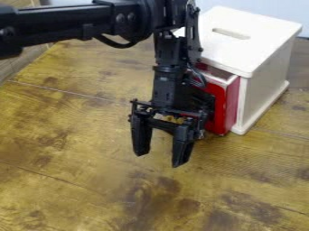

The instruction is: Close the drawer

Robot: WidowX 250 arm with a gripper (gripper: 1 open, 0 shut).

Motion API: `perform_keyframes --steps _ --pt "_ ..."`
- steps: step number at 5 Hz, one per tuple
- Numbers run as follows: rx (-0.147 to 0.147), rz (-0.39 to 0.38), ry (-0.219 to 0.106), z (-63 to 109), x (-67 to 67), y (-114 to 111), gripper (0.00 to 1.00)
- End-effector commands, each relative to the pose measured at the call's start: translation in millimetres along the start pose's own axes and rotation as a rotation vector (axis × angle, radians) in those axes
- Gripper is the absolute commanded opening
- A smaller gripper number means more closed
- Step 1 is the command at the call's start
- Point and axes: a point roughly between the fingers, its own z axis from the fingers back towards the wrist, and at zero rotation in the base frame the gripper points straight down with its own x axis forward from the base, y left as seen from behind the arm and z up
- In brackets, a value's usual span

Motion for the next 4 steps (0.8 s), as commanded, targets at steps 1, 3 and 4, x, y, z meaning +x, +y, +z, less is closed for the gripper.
perform_keyframes --steps 1,3,4 --pt "0.029 0.019 -0.077 20.2 -5.5 1.2 1.00" --pt "0.051 0.043 -0.082 7.8 2.4 5.6 1.00" --pt "0.065 0.038 -0.084 1.3 6.5 3.5 1.00"
